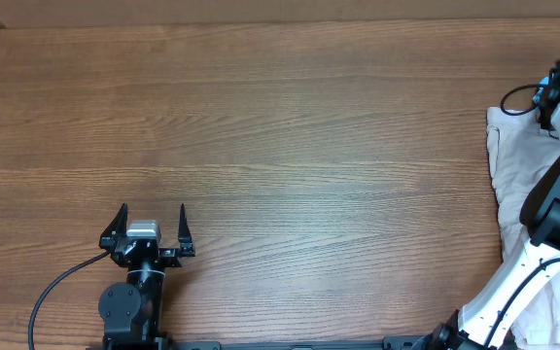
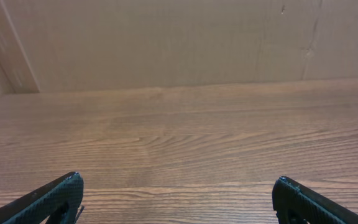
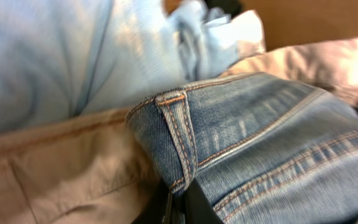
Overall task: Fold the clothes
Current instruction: 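Grasp the blue jeans waistband belt loop with the right gripper, then pull the jeans left out of the pile and drop them on the table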
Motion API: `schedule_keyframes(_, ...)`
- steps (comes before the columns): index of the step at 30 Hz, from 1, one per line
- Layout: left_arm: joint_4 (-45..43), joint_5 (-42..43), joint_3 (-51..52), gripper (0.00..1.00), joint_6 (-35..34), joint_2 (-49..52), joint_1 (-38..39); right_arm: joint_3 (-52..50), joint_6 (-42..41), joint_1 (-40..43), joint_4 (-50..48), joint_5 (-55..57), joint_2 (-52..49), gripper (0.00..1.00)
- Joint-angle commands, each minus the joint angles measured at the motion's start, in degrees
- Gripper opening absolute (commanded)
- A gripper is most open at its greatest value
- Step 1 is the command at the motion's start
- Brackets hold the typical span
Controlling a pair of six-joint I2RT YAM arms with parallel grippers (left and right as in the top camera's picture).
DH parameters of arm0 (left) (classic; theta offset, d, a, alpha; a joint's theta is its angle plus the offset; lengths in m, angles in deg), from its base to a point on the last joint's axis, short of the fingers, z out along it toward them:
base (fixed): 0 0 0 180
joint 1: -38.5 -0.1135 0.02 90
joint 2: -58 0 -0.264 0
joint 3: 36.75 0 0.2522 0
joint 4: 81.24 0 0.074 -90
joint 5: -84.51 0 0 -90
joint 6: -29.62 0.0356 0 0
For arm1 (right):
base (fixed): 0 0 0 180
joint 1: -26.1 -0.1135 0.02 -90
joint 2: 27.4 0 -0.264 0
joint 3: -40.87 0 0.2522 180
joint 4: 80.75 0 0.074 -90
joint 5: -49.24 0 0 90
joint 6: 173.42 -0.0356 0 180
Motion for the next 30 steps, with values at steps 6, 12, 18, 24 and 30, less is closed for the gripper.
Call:
schedule_keyframes(6, 0.0, -0.3, 0.2, 1.00, 1.1, -0.6, 0.7, 1.2, -9.9, -0.9, -0.9, 4.1, 20.3, 0.04)
schedule_keyframes(12, 0.0, -0.3, 0.2, 1.00, 1.1, -0.6, 0.7, 1.2, -10.4, -3.0, 0.5, -0.6, 34.6, 0.04)
schedule_keyframes(18, 0.0, -0.3, 0.2, 1.00, 1.1, -0.6, 0.7, 1.2, -6.3, -19.3, 2.1, 1.2, 47.9, 0.04)
schedule_keyframes(24, 0.0, -0.3, 0.2, 1.00, 1.1, -0.6, 0.7, 5.3, -2.0, -45.6, 2.5, 10.6, 52.1, 0.04)
schedule_keyframes(30, 0.0, -0.3, 0.2, 1.00, 1.1, -0.6, 0.7, 5.2, -15.3, -61.5, 4.7, -2.1, 48.1, 0.04)
